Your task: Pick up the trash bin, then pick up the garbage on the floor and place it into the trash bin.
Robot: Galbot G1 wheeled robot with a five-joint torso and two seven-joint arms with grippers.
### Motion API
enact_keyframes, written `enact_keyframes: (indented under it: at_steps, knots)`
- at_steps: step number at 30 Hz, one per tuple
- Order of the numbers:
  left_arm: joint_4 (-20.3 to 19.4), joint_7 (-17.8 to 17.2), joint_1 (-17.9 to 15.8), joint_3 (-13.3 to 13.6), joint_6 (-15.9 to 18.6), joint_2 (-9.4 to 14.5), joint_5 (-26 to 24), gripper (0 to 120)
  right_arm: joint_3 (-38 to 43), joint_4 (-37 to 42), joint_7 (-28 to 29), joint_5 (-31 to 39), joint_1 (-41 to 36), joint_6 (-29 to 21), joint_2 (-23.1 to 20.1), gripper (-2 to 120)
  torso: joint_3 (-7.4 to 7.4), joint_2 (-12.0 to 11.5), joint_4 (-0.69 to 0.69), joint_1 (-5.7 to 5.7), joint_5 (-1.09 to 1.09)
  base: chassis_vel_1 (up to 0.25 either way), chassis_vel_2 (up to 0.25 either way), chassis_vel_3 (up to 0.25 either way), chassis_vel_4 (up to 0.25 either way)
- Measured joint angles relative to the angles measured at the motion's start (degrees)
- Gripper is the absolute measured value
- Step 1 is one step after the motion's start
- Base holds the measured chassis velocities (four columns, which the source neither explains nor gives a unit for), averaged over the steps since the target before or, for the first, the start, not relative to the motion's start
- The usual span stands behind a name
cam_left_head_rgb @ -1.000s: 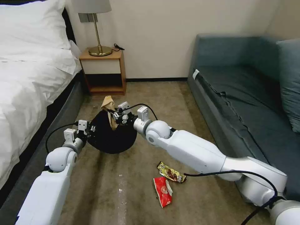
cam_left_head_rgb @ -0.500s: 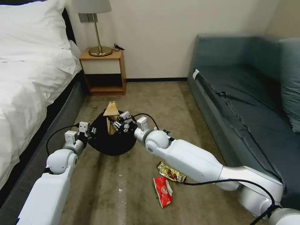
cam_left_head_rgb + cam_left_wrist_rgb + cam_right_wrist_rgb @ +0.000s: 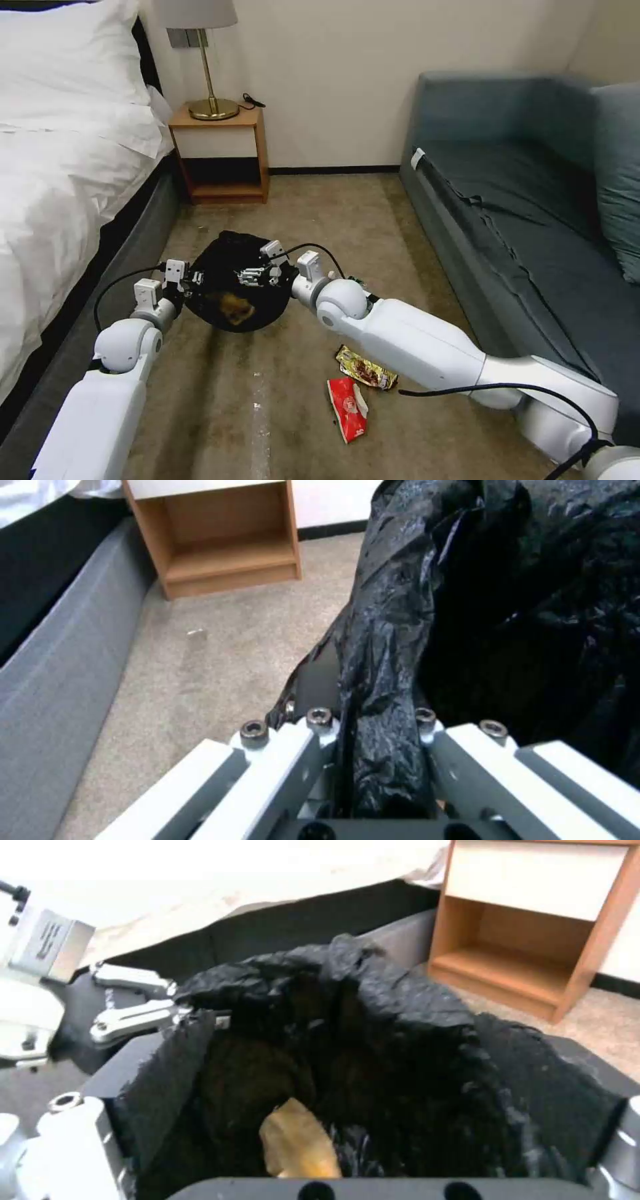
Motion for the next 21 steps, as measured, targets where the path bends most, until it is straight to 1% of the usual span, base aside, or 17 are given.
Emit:
enact_keyframes:
  at_steps: [2,5,6,7,9,10,12,13,15,17,18,19,21]
  knots:
    - [-0.09,0.07,0.05,-0.04,0.0,0.11,-0.06,4,0.23,0.26,0.34,0.37,0.23,-0.06,-0.25,100,0.0,0.0,0.0,0.0,0.0,0.0,0.0,0.0,0.0]
    - [-0.25,0.08,0.22,-0.48,0.08,0.41,-0.52,4,0.72,1.31,1.78,1.58,0.9,-0.65,-2.65,100,0.0,0.01,0.01,0.0,0.0,0.0,0.0,0.0,0.0]
    - [-0.25,0.08,0.22,-0.48,0.08,0.41,-0.52,4,0.72,1.31,1.78,1.58,0.9,-0.65,-2.65,100,0.0,0.01,0.01,0.0,0.0,0.0,0.0,0.0,0.0]
    - [-0.32,0.08,0.36,-0.69,0.08,0.51,-0.62,4,0.72,1.71,2.11,1.83,0.96,-0.92,-3.68,100,0.0,0.01,0.01,0.0,0.0,0.0,0.0,0.0,0.0]
    - [-0.46,0.06,0.76,-1.26,0.03,0.91,-0.87,4,0.72,2.88,3.13,2.0,0.98,-1.56,-7.79,100,0.0,0.01,0.0,0.0,0.01,0.0,0.0,0.0,0.0]
    - [-0.46,0.06,0.76,-1.26,0.03,0.91,-0.87,4,0.72,2.88,3.13,2.0,0.98,-1.56,-7.79,100,0.0,0.01,0.0,0.0,0.01,0.0,0.0,0.0,0.0]
    - [-0.46,0.06,0.98,-1.52,-0.49,1.42,-1.26,4,1.14,3.68,4.32,1.21,0.51,-2.75,-11.78,100,0.0,0.01,-0.02,0.0,0.01,0.0,0.0,0.0,0.0]
    - [-0.46,0.06,0.98,-1.52,-0.49,1.42,-1.26,4,1.14,3.68,4.32,1.21,0.51,-2.75,-11.78,100,0.0,0.01,-0.02,0.0,0.01,0.0,0.0,0.0,0.0]
    - [-0.46,0.05,1.0,-1.74,-0.83,1.73,-1.71,4,2.95,4.5,6.44,0.6,-1.92,-4.96,-14.26,100,0.0,0.01,0.0,0.0,0.01,0.0,0.0,0.0,0.0]
    - [-0.46,0.05,1.0,-1.76,-0.88,1.77,-1.76,4,3.45,4.65,7.09,0.51,-2.83,-5.54,-14.7,100,0.0,0.01,0.0,0.0,0.01,0.0,0.0,0.0,0.0]
    - [-0.55,0.01,0.96,-1.78,-0.96,1.93,-1.96,4,4.93,5.25,8.79,0.14,-6.4,-7.05,-16.25,100,0.0,0.01,0.01,0.0,0.02,0.0,0.0,0.0,0.0]
    - [-0.55,0.01,0.96,-1.78,-0.96,1.93,-1.96,4,4.93,5.25,8.79,0.14,-6.4,-7.05,-16.25,100,0.0,0.01,0.01,0.0,0.02,0.0,0.0,0.0,0.0]
    - [-0.94,-0.02,0.93,-1.83,-1.13,2.08,-2.25,4,7.39,6.13,9.57,-1.79,-11.77,-8.5,-18.67,100,0.0,0.01,-0.02,0.0,0.02,0.0,0.0,0.0,0.0]
